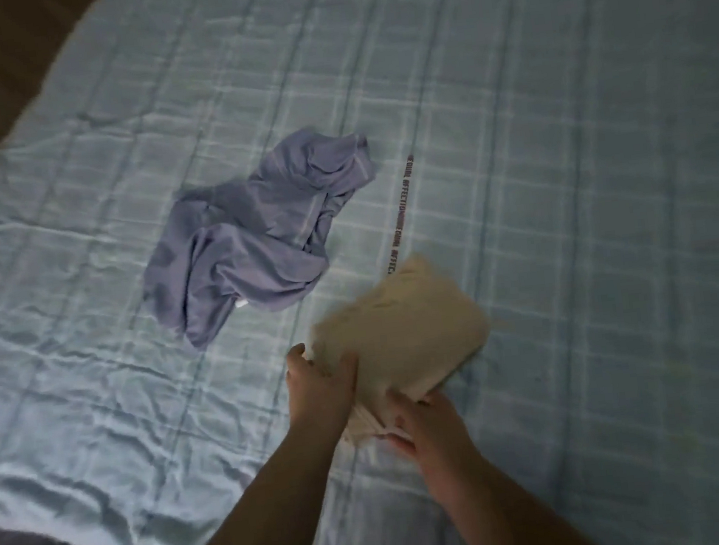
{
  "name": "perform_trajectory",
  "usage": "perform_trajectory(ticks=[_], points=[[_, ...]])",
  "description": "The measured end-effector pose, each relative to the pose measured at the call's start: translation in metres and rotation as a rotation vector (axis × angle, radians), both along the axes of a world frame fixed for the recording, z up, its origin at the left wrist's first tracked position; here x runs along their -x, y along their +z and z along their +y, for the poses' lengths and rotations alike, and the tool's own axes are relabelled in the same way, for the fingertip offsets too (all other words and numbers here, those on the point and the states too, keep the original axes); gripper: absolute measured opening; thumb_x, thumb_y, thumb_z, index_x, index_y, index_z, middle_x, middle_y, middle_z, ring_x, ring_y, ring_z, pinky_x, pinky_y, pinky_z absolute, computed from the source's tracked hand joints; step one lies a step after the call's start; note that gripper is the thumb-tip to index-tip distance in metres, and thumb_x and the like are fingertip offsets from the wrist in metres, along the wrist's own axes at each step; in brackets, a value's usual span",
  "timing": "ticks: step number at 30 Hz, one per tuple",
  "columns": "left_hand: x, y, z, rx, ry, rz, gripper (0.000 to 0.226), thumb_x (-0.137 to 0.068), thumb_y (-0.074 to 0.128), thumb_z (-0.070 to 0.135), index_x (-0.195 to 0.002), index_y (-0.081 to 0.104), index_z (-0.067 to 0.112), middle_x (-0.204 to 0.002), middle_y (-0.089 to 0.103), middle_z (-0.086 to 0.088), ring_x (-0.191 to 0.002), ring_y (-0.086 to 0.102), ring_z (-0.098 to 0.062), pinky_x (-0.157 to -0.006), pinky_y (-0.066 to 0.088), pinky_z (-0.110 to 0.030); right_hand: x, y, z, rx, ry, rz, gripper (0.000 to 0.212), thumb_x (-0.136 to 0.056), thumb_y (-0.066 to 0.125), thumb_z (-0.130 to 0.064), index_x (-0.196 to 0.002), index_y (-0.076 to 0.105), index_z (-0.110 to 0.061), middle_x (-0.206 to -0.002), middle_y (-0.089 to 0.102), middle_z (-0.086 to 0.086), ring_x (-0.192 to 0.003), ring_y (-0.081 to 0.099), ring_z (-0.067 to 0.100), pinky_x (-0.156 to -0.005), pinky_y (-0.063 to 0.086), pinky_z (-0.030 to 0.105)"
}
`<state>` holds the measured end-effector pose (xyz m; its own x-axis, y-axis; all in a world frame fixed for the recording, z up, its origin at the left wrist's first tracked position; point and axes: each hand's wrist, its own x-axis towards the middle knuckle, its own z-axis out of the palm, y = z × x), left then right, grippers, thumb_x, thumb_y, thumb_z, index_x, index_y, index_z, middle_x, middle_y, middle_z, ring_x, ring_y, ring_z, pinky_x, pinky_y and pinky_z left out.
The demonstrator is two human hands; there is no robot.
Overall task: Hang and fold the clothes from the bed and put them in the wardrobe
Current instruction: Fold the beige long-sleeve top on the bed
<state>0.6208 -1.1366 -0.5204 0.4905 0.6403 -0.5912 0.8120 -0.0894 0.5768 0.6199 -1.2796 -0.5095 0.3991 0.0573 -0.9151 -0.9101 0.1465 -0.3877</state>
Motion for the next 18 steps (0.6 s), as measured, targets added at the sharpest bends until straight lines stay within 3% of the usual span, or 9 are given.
perform_trajectory(ticks=[1,3,5,7,9,10,12,15,18], points=[[0.003,-0.004,0.001,0.020,0.048,0.037,0.094,-0.073,0.077,0.045,-0.145,0.030,0.007,-0.137,0.051,-0.016,-0.117,0.056,-0.029,-0.095,0.050,-0.040,-0.006,-0.006,-0.012,0.061,0.029,-0.010,0.011,-0.089,0.069,-0.017,-0.092,0.059,-0.013,-0.079,0.059,0.006,-0.061,0.060,0.013,-0.057,0.053,0.028],[0.010,-0.007,-0.004,0.012,0.094,0.127,0.097,-0.069,0.077,0.053,-0.141,0.035,0.005,-0.138,0.049,-0.019,-0.120,0.054,-0.034,-0.097,0.049,-0.044,-0.024,-0.010,-0.036,0.211,0.114,-0.143,0.041,-0.078,0.075,-0.036,-0.105,0.056,-0.012,-0.090,0.059,0.010,-0.075,0.061,0.022,-0.072,0.055,0.037],[0.016,-0.006,-0.012,0.019,0.108,0.199,0.095,-0.067,0.076,0.061,-0.133,0.041,0.002,-0.133,0.051,-0.021,-0.119,0.054,-0.037,-0.097,0.048,-0.040,-0.049,0.003,-0.055,0.387,0.172,-0.329,0.062,-0.071,0.078,-0.041,-0.116,0.048,-0.012,-0.099,0.057,0.012,-0.086,0.060,0.029,-0.078,0.050,0.030],[0.022,-0.003,-0.018,0.114,0.132,0.212,0.101,-0.052,0.069,0.076,-0.121,0.050,0.004,-0.119,0.061,-0.018,-0.108,0.062,-0.036,-0.090,0.053,-0.042,-0.079,0.019,-0.069,0.423,0.234,-0.481,0.049,-0.087,0.073,-0.023,-0.124,0.042,-0.014,-0.103,0.054,0.008,-0.081,0.058,0.021,-0.067,0.046,0.013],[0.025,0.000,-0.020,0.183,0.136,0.203,0.103,-0.045,0.062,0.084,-0.112,0.056,0.006,-0.107,0.066,-0.015,-0.098,0.066,-0.034,-0.081,0.058,-0.044,-0.107,0.019,-0.074,0.475,0.472,-0.581,0.046,-0.091,0.068,-0.025,-0.130,0.045,-0.014,-0.113,0.058,0.008,-0.087,0.058,0.021,-0.077,0.048,0.019],[0.025,-0.002,-0.019,0.208,0.145,0.178,0.098,-0.048,0.064,0.082,-0.108,0.059,0.005,-0.103,0.068,-0.016,-0.095,0.068,-0.033,-0.076,0.058,-0.040,-0.118,0.014,-0.074,0.497,0.601,-0.586,0.048,-0.090,0.068,-0.033,-0.130,0.048,-0.014,-0.117,0.060,0.010,-0.095,0.060,0.023,-0.087,0.050,0.030],[0.023,-0.001,-0.016,0.238,0.163,0.106,0.075,-0.065,0.073,0.069,-0.097,0.065,0.001,-0.093,0.071,-0.014,-0.086,0.070,-0.029,-0.069,0.056,-0.034,-0.131,0.006,-0.068,0.513,0.824,-0.542,0.044,-0.089,0.065,-0.046,-0.118,0.055,-0.015,-0.112,0.064,0.008,-0.100,0.063,0.027,-0.092,0.051,0.043],[0.022,-0.001,-0.008,0.327,0.180,0.044,0.056,-0.077,0.073,0.057,-0.096,0.066,0.004,-0.094,0.072,-0.010,-0.087,0.071,-0.027,-0.077,0.060,-0.040,-0.139,0.004,-0.055,0.561,0.936,-0.496,0.045,-0.089,0.063,-0.049,-0.111,0.057,-0.010,-0.100,0.057,0.007,-0.101,0.061,0.030,-0.087,0.048,0.036],[0.027,0.002,0.001,0.679,0.318,-0.104,0.064,-0.079,0.078,0.042,-0.122,0.059,-0.002,-0.110,0.072,-0.014,-0.099,0.071,-0.030,-0.089,0.057,-0.045,-0.138,0.011,-0.050,0.519,0.878,-0.448,0.044,-0.089,0.066,-0.043,-0.112,0.059,-0.006,-0.099,0.059,0.009,-0.093,0.061,0.029,-0.083,0.051,0.034]])
